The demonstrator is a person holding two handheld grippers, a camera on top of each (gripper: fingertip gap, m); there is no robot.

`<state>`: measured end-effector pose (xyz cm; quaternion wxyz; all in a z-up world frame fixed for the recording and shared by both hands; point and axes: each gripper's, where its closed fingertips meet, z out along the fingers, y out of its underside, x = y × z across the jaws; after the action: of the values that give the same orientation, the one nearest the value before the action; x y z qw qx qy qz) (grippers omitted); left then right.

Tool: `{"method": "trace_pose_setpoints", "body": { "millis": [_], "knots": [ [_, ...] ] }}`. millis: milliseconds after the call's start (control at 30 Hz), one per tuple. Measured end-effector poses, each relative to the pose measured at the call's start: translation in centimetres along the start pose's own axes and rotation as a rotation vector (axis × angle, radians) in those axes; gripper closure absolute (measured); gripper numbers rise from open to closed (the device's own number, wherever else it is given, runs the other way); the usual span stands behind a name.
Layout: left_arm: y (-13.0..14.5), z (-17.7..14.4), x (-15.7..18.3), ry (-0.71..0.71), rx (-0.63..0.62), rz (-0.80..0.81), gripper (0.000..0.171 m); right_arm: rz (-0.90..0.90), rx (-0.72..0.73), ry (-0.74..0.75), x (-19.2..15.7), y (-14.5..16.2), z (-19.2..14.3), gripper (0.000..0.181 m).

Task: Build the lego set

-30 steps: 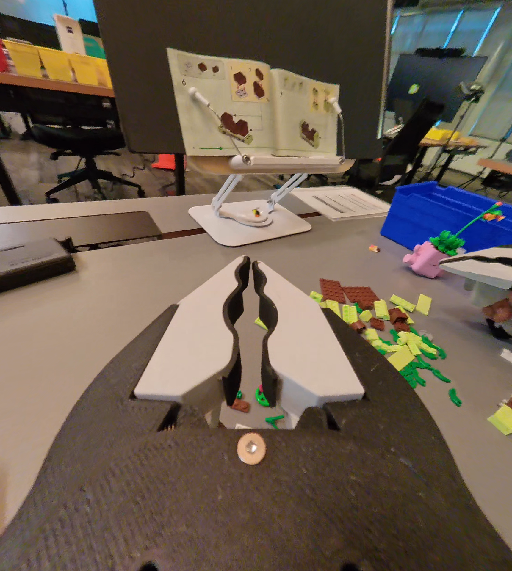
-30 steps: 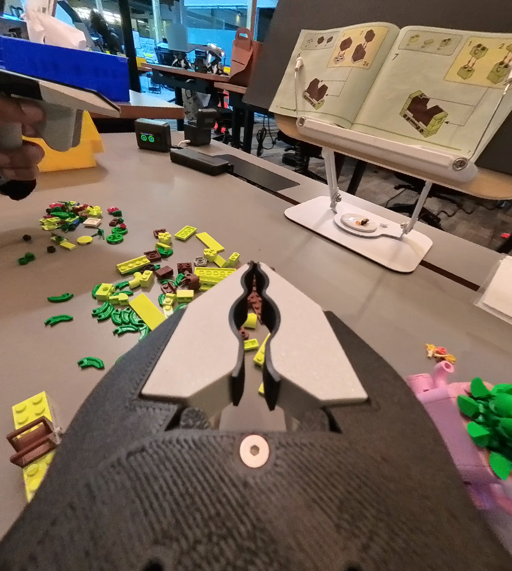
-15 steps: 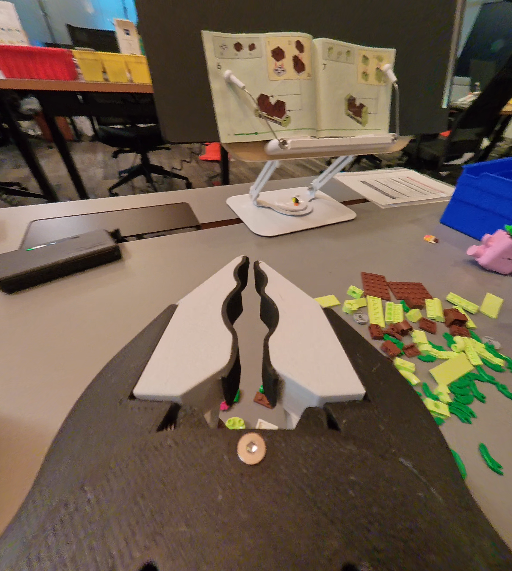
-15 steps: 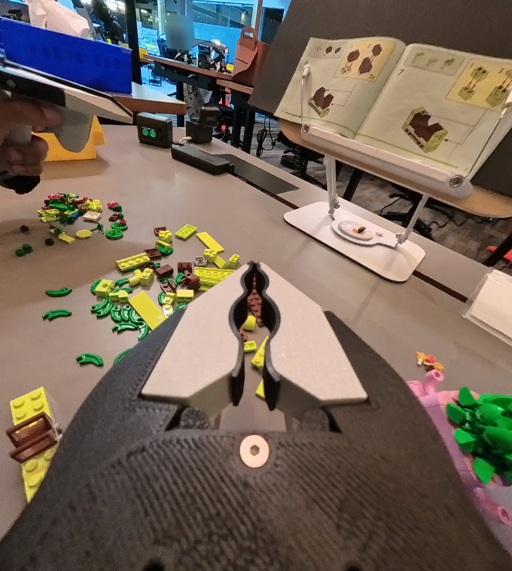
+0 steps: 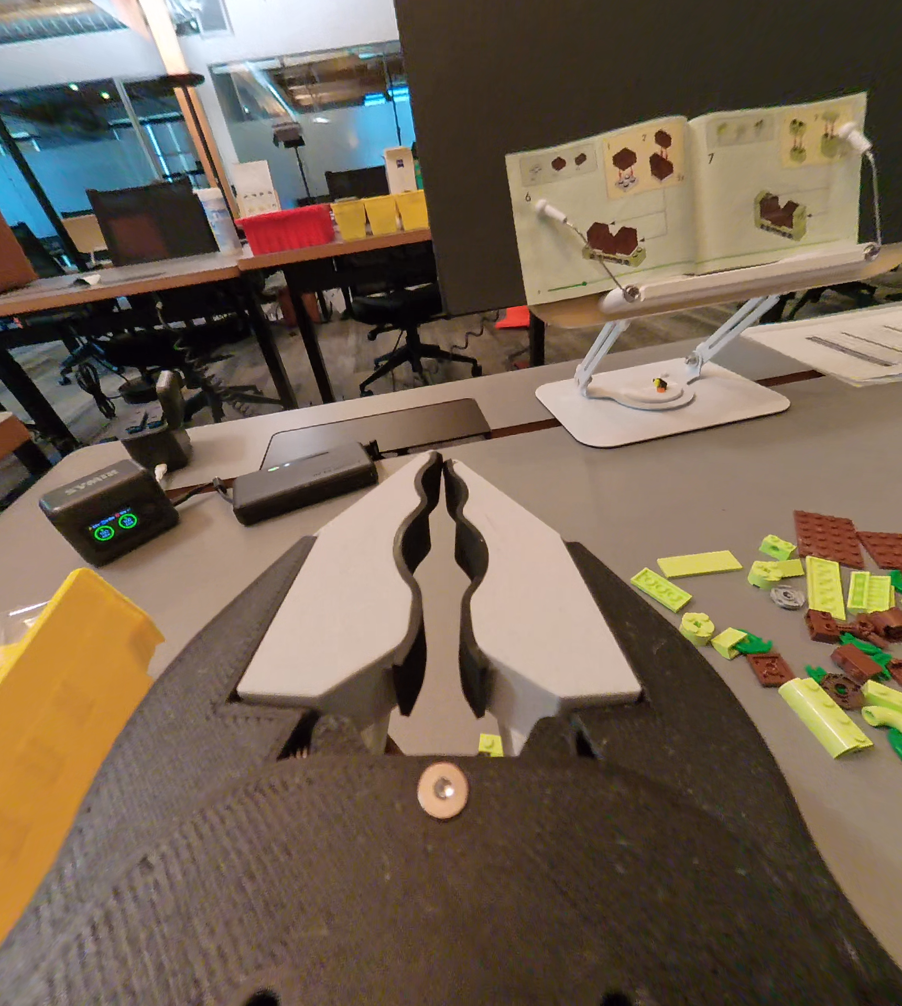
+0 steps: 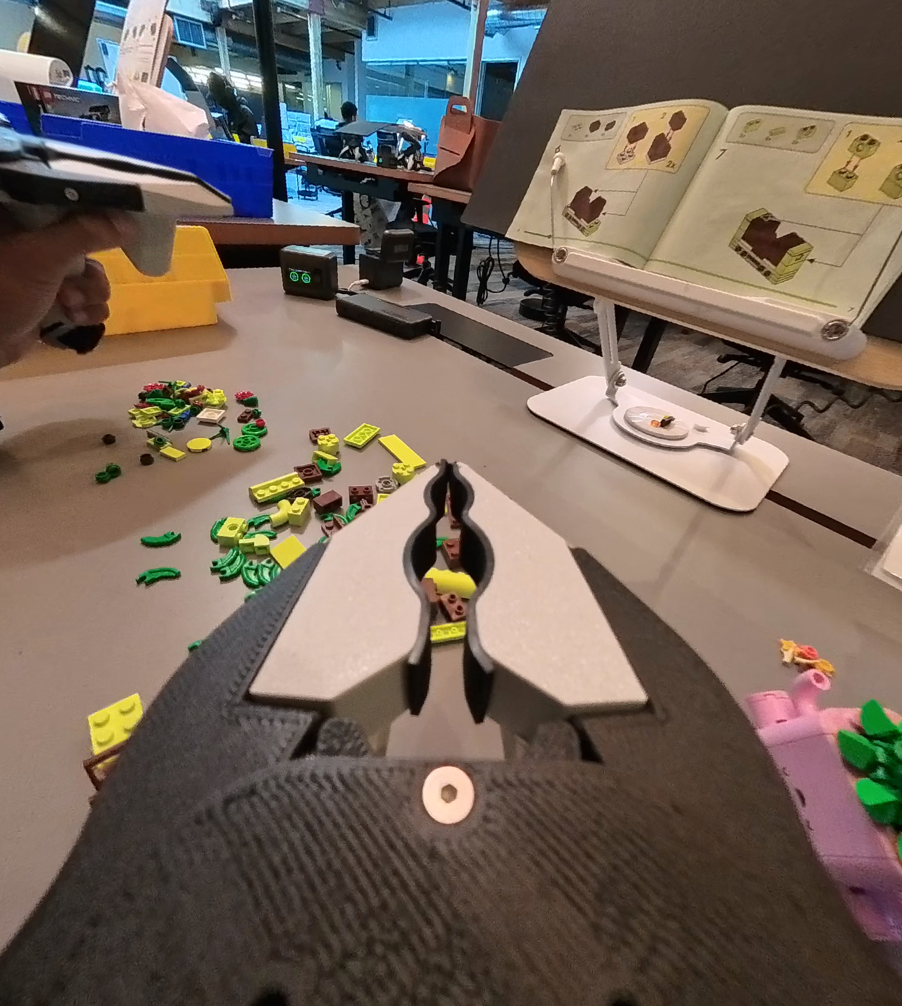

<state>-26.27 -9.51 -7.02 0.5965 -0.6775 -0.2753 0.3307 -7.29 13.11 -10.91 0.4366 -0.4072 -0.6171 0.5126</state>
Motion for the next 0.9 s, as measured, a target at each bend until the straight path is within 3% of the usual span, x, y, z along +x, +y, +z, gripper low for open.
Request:
{"method": "trace_pose_setpoints", "body": {
  "millis": [667,767,900],
  "knots": [
    [1.5,1.3,4.9,0.189,-0.071,0.028,0.171,0.046,0.01,-0.017,-0.1,0.0,0.1,0.181],
    [1.6,1.3,6.9,0.301,-0.064,0.031,0.164,0.042,0.008,-0.016,-0.1,0.0,0.1,0.181],
    [2.9,0.6,12.5,0.549,-0.118,0.105,0.159,0.045,0.009,-0.005,0.2,0.0,0.0,0.181]
  ]
}}
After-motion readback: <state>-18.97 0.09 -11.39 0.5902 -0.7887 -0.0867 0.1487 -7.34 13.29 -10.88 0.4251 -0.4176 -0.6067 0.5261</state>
